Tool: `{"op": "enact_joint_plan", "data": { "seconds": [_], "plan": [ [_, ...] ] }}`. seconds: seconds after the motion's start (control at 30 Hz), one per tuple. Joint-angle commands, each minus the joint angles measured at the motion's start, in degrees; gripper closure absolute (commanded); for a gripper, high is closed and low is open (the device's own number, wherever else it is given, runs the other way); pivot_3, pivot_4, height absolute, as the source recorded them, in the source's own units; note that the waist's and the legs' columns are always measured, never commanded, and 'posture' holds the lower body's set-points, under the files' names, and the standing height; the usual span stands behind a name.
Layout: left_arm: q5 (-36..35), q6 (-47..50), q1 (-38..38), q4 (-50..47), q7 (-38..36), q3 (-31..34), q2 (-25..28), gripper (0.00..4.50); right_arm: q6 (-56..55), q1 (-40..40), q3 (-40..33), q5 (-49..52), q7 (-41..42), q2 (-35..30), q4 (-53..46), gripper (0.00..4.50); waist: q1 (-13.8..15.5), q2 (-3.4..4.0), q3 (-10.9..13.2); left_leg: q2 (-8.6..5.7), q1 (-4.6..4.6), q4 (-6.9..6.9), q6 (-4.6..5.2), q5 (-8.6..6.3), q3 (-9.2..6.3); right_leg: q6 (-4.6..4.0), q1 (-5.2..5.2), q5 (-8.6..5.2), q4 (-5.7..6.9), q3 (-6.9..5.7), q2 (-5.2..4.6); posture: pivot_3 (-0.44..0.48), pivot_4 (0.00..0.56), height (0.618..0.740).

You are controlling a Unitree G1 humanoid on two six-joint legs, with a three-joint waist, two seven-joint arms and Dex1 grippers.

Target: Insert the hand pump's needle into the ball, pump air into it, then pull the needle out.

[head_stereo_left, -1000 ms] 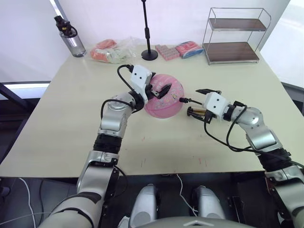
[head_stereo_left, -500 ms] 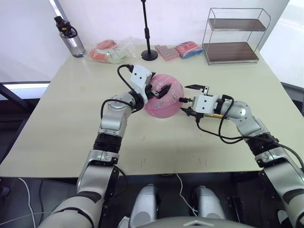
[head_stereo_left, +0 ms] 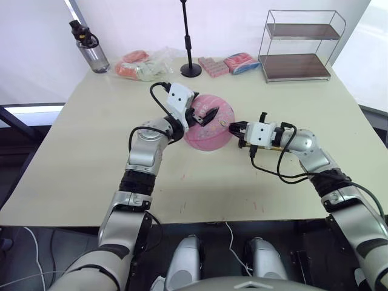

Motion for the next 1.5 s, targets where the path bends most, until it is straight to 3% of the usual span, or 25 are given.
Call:
{"op": "enact_joint_plan", "data": {
  "seconds": [0.03,0.3,0.5,0.87,1.07,1.37,1.5],
  "plan": [
    [4.09,0.75,2.87,5.92,0.62,-2.84,0.06,0.0,13.75,4.49,-3.99,9.64,2.88,1.47,-9.24,4.17,0.08,0.04,-0.03,0.0,-0.01,0.0,0.0,0.0,0.0,0.0,-0.01,0.0,0.0,0.0,0.0,0.0,0.15,0.731],
    [5.53,-2.29,3.57,10.96,1.82,-3.13,-0.08,0.0,39.79,11.63,-8.55,20.96,3.95,0.05,-23.9,4.17,0.83,0.42,-0.29,-0.03,-0.04,-0.01,0.22,-0.14,-0.07,-0.01,0.02,-0.01,-0.03,-0.07,-0.05,0.0,0.15,0.731],
    [4.5,-4.39,2.82,17.45,2.91,-1.89,-1.16,0.0,41.51,14.22,-9.5,21.24,3.92,-2.86,-28.79,4.17,1.88,0.64,-0.53,-0.1,-0.11,-0.01,0.32,-0.2,-0.09,0.07,0.02,-0.07,-0.14,-0.12,-0.11,0.0,0.15,0.731],
    [4.08,-4.47,0.11,25.39,5.77,-0.92,-4.11,0.0,27.26,16.29,-7.25,11.12,3.8,-8.83,-30.33,4.17,3.3,0.68,-0.6,-0.48,-0.14,-0.01,0.47,-0.29,-0.35,0.33,0.21,-0.23,-0.31,-0.01,-0.16,0.0,0.15,0.731],
    [4.78,-4.79,-0.83,28.35,6.66,-1.31,-4.95,0.0,18.95,17.15,-7.86,6.88,2.6,-12.04,-30.42,4.17,3.66,0.88,-0.81,-1.02,-0.14,-0.01,0.67,-0.37,-1.02,0.56,0.85,-0.38,-0.82,0.0,-0.12,0.0,0.15,0.731],
    [4.97,-5.31,-0.8,28.88,6.43,-1.92,-5.42,0.0,16.77,20.69,-10.11,7.91,3.51,-15.24,-32.65,4.17,4.01,0.88,-0.84,-1.39,-0.17,-0.01,0.81,-0.41,-1.58,0.61,1.23,-0.42,-1.01,-0.02,-0.12,0.0,0.15,0.731],
    [5.2,-5.45,-0.75,29.01,6.42,-2.03,-5.79,0.0,16.17,22.37,-11.07,8.27,3.13,-16.46,-33.58,4.17,1.67,0.54,-1.48,-1.29,0.0,-0.02,0.87,-0.45,-1.52,0.86,1.3,-0.57,-1.04,0.02,-0.07,0.0,0.15,0.731]
  ]
}}
